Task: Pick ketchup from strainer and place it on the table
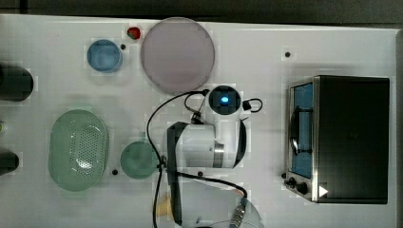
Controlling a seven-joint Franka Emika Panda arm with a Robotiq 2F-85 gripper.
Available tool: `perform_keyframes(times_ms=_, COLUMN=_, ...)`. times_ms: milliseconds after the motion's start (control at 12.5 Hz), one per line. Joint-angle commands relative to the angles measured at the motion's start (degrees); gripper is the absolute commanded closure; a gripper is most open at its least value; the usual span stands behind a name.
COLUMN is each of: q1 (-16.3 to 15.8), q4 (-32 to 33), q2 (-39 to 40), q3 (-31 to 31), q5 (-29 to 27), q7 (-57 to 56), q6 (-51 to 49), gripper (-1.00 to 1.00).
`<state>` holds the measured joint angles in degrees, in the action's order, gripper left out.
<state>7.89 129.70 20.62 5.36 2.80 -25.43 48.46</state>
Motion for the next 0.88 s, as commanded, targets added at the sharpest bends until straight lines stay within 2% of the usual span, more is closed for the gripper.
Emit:
perform_keyframes(times_ms=80, q1=0.28, q4=-2.09, q2=-4.82, q3=-1.23, q5=-0.16, q7=-1.86, q6=0.75, gripper=-1.00)
perform_keyframes(times_ms=400, q1=0.37, q4=-10.17, q2=-10.78, q3=-1.55, q5=-0.16, q7=-0.76, q6=-3.02, gripper=-1.00)
perform_keyframes(times_ms=880, q1=0.34, q4=-30.60, q2=-12.08, q3=-1.50, q5=-0.16, q7=17.84, q6=-28.15, gripper=-1.00)
